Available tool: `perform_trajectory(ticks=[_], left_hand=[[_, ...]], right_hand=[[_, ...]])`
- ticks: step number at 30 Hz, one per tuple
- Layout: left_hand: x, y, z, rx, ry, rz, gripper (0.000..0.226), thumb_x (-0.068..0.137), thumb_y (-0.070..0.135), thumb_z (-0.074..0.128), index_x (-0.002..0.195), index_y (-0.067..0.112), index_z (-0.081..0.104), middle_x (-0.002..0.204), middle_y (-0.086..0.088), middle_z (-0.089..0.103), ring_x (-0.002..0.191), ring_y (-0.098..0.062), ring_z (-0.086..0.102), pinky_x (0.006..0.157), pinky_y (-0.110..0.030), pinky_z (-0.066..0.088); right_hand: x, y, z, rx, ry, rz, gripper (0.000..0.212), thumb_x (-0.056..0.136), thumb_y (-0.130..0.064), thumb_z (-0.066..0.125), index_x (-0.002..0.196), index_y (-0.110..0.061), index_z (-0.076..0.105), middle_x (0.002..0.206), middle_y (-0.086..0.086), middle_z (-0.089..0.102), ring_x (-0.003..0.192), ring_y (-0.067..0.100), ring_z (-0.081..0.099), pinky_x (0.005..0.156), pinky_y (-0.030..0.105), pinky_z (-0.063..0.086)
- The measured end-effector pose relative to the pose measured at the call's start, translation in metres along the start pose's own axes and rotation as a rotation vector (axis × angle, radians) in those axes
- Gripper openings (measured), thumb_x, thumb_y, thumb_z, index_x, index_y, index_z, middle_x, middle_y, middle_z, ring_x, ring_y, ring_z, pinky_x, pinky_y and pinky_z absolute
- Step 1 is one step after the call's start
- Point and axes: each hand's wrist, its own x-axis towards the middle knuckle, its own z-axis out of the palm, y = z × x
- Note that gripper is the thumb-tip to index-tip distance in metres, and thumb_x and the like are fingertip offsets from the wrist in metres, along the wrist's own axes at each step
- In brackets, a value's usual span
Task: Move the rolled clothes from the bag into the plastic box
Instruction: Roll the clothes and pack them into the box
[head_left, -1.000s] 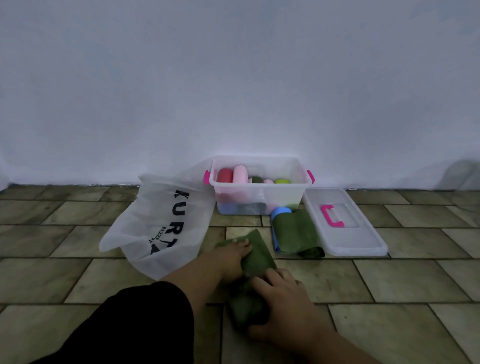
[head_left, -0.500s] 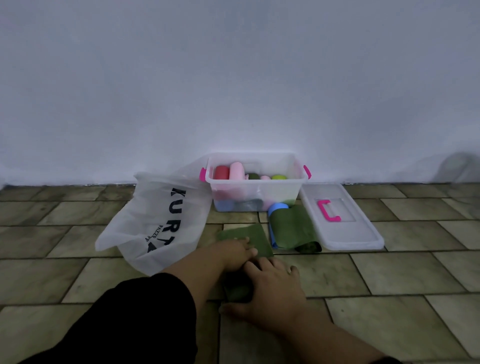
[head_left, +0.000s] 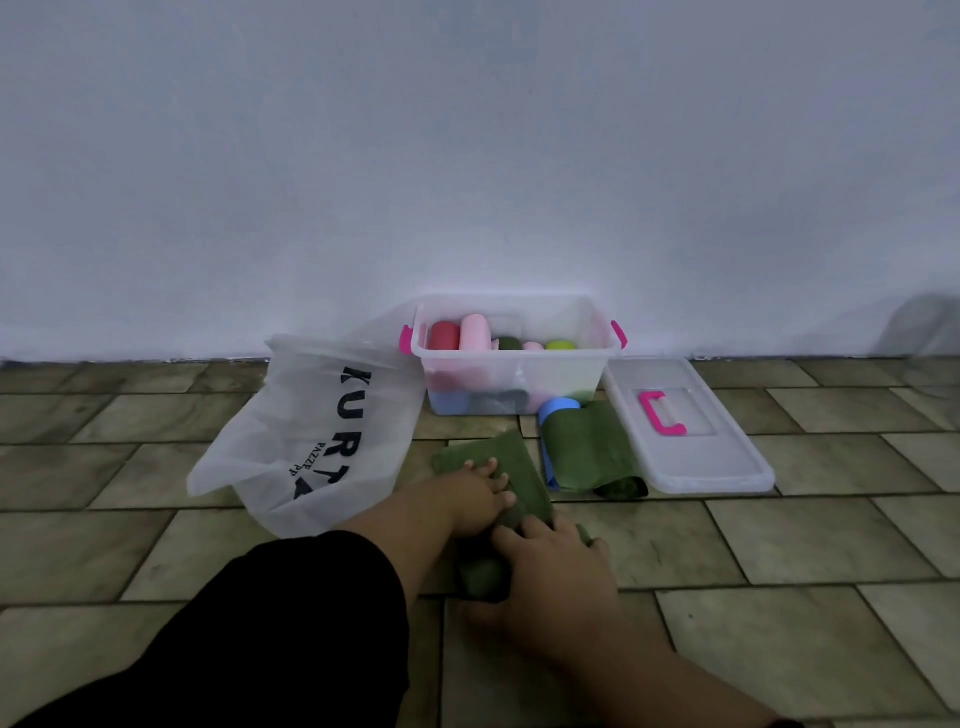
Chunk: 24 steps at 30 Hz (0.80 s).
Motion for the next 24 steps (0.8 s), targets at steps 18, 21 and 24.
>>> perform_trajectory(ticks=[18, 21, 24], left_hand=[[-0.072, 0.003, 0.040, -0.611, 0.271, 0.091, 0.052, 0.082, 0.017, 0.057, 0.129, 0.029, 0.039, 0.117, 0.009, 0.049, 0.090, -0.003, 0.052, 0.065, -0.015, 0.039], [-0.077, 0.006, 0.046, -0.541, 0.305, 0.066, 0.039, 0.085, 0.022, 0.060, 0.120, 0.025, 0.043, 0.121, 0.000, 0.052, 0.098, -0.010, 0.052, 0.080, -0.025, 0.043], [-0.076, 0.002, 0.043, -0.456, 0.281, 0.063, 0.038, 0.084, 0.026, 0.063, 0.118, 0.026, 0.046, 0.119, 0.000, 0.055, 0.101, -0.016, 0.053, 0.089, -0.033, 0.047]], right_hand=[[0.005, -0.002, 0.002, -0.003, 0.029, 0.033, 0.060, 0.069, -0.063, 0.046, 0.118, -0.029, 0.038, 0.119, -0.004, 0.051, 0.111, 0.023, 0.042, 0.080, 0.046, 0.033], [0.004, 0.000, 0.002, 0.038, 0.042, 0.044, 0.055, 0.067, -0.061, 0.051, 0.108, -0.028, 0.037, 0.116, -0.005, 0.050, 0.109, 0.020, 0.044, 0.078, 0.043, 0.034], [0.001, 0.009, -0.004, 0.118, -0.008, 0.002, 0.068, 0.058, -0.069, 0.057, 0.109, -0.030, 0.037, 0.114, -0.006, 0.048, 0.107, 0.018, 0.044, 0.080, 0.040, 0.039]])
